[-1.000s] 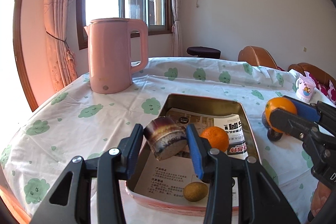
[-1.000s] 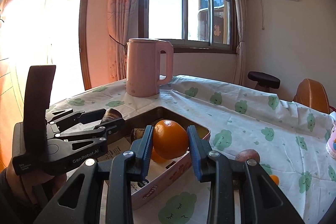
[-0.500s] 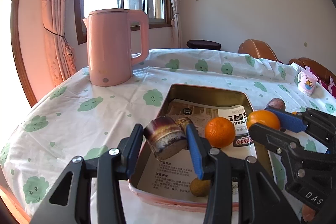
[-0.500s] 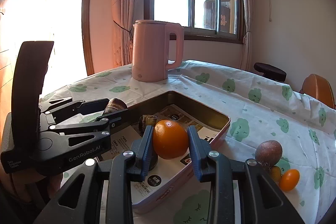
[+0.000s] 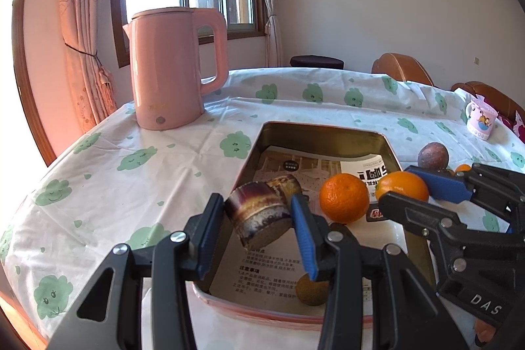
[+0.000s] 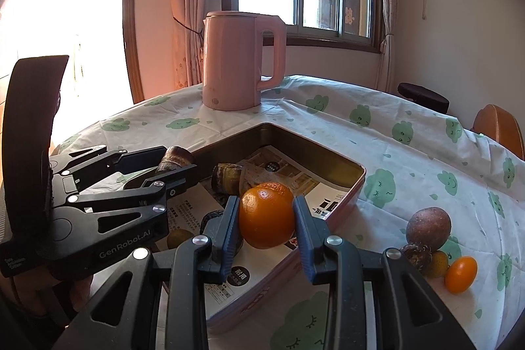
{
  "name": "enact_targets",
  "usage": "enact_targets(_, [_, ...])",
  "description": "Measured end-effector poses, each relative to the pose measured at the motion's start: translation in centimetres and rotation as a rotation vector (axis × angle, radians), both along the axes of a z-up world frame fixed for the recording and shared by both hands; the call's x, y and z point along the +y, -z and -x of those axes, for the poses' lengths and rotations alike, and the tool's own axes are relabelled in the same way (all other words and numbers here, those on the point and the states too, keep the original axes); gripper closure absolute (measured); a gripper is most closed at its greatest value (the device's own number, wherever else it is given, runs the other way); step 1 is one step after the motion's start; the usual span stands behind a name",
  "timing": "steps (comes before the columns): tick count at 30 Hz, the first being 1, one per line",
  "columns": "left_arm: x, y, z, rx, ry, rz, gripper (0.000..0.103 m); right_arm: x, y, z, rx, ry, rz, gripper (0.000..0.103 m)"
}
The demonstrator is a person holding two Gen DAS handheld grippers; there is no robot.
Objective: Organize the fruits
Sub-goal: 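Lower the snack roll and orange into the tin and open both grippers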
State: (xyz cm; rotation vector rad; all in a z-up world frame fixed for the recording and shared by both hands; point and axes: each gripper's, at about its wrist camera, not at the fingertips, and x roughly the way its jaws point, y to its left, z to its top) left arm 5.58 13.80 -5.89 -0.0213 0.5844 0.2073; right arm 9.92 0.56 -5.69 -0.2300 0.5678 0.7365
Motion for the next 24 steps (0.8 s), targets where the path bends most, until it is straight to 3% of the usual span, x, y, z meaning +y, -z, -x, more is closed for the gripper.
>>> enact_targets(19, [-0.98, 0.12, -0.2, 0.011, 0.002, -0.05, 0.056, 0.29, 0.33, -0.37, 0.027, 0.004, 0.021, 0.067])
enact_targets(24, [-0.8, 0.04, -0.08, 0.004, -0.007, -0.045, 0.051, 0.04, 0.22, -0.3, 0.018, 0.013, 0.013, 0.052])
